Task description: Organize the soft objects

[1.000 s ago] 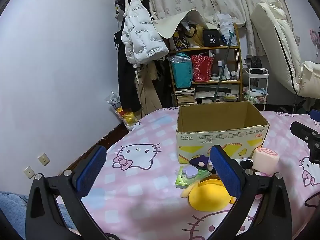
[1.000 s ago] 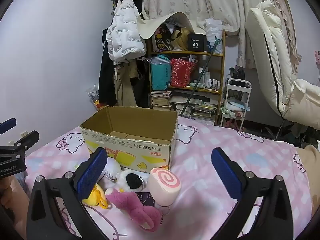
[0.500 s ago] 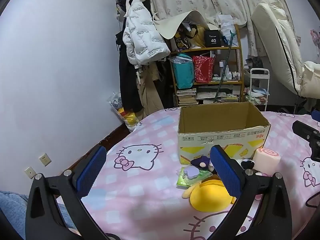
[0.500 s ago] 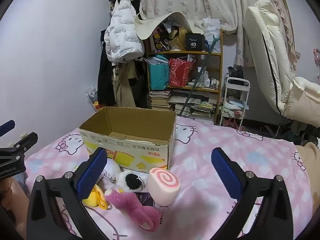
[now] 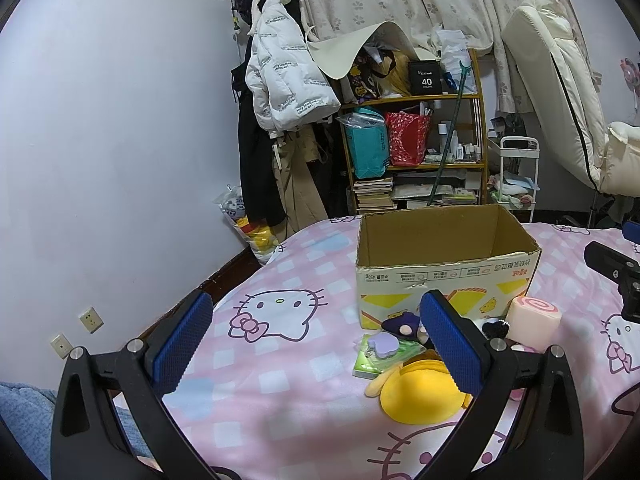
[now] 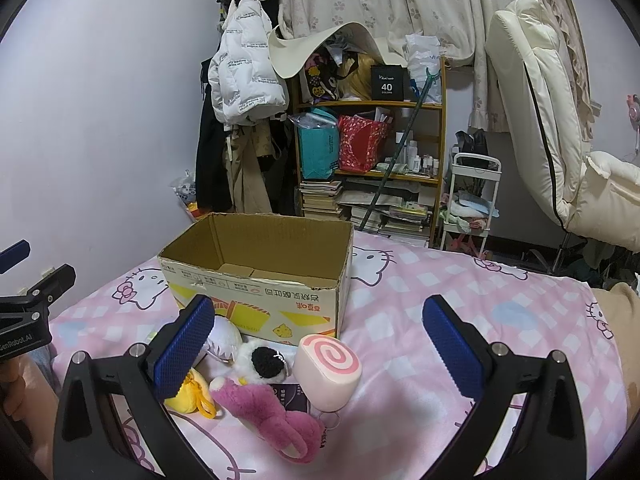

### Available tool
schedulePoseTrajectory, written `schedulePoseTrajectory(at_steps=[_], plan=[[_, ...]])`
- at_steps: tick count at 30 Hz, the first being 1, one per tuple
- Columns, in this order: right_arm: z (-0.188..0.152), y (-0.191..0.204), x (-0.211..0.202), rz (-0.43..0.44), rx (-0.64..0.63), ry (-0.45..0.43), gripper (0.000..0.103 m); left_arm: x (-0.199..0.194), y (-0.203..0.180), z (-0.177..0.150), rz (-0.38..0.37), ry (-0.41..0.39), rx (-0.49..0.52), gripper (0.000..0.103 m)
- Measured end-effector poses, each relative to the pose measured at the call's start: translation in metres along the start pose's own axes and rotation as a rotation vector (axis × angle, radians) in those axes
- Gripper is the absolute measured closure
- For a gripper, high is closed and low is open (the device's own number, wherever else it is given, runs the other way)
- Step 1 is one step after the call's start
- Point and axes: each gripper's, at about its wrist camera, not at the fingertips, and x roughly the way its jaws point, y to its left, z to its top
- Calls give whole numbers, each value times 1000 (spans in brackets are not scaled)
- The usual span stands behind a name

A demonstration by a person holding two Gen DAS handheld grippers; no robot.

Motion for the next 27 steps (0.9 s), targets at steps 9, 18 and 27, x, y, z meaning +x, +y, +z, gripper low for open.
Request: schedulePoseTrajectory(at_steps=[9,18,27], plan=[[0,0,0,-1,3,0,0,-1,-1,0,2,-1,1,1],[0,0,0,1,3,0,0,0,1,0,3,-10,0,1],[0,0,0,1,4,-1,0,-1,0,0,5,-10,0,1]])
